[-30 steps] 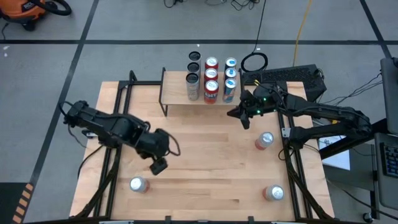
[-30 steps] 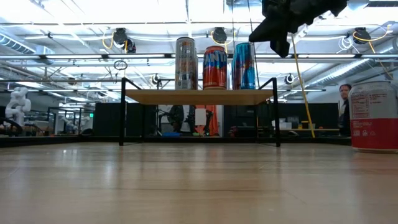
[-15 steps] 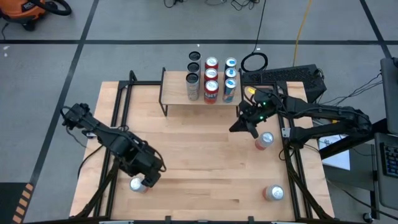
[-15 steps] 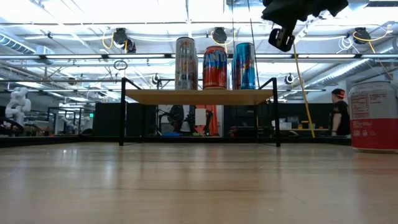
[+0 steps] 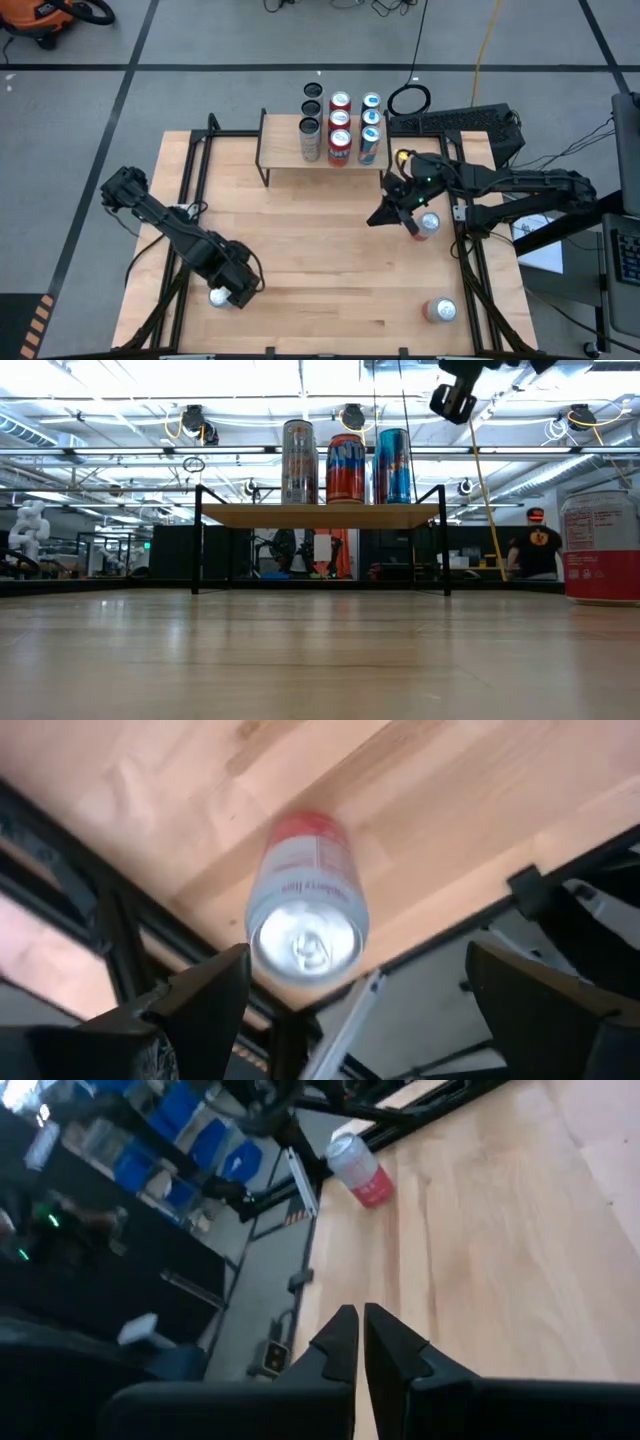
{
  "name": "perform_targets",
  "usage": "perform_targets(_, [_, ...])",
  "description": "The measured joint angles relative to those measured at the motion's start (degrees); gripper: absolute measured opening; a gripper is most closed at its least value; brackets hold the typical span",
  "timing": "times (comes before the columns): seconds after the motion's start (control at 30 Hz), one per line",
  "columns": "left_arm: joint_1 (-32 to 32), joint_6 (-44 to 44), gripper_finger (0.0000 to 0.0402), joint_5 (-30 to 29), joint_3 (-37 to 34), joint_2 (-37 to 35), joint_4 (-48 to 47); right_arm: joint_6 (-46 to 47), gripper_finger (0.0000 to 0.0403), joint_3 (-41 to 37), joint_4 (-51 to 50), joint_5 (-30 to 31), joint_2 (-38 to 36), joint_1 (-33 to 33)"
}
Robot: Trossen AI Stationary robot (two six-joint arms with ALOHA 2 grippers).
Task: Place canned beverage on shelf
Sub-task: Put the left pink and white soda can on the shelf
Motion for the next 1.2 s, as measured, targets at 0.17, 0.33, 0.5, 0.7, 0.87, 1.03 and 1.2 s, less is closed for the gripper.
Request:
perform_targets(0.17, [-1.4,0.9,0.0357,-1.0,-4.9,0.0,2.0,5.9,0.0,0.0,5.2,4.2,0.0,2.8])
perform_targets(0.33, [-2.3,0.9,0.0357,-1.5,-9.5,0.0,5.0,10.3,0.0,0.0,9.2,9.0,0.0,5.7])
perform_targets(0.5, [-3.7,-0.1,0.0357,-1.6,-12.4,0.0,7.5,11.4,0.0,0.0,11.6,15.3,0.0,9.6])
perform_targets(0.7, [-6.5,-2.3,0.0357,-1.6,-13.2,0.0,9.2,12.1,0.0,0.0,12.4,22.0,0.0,13.5])
perform_targets(0.87, [-8.2,-5.1,0.0357,-2.0,-13.2,0.0,10.3,12.2,0.0,0.0,13.6,26.3,0.0,16.3])
perform_targets(1.03, [-9.3,-6.6,0.0357,-3.1,-13.2,0.0,11.1,12.3,0.0,0.0,14.1,29.7,0.0,18.3])
perform_targets(1.2, [-9.4,-6.9,0.0357,-3.5,-14.2,-0.1,12.4,12.6,0.0,0.0,14.1,30.2,0.2,19.7])
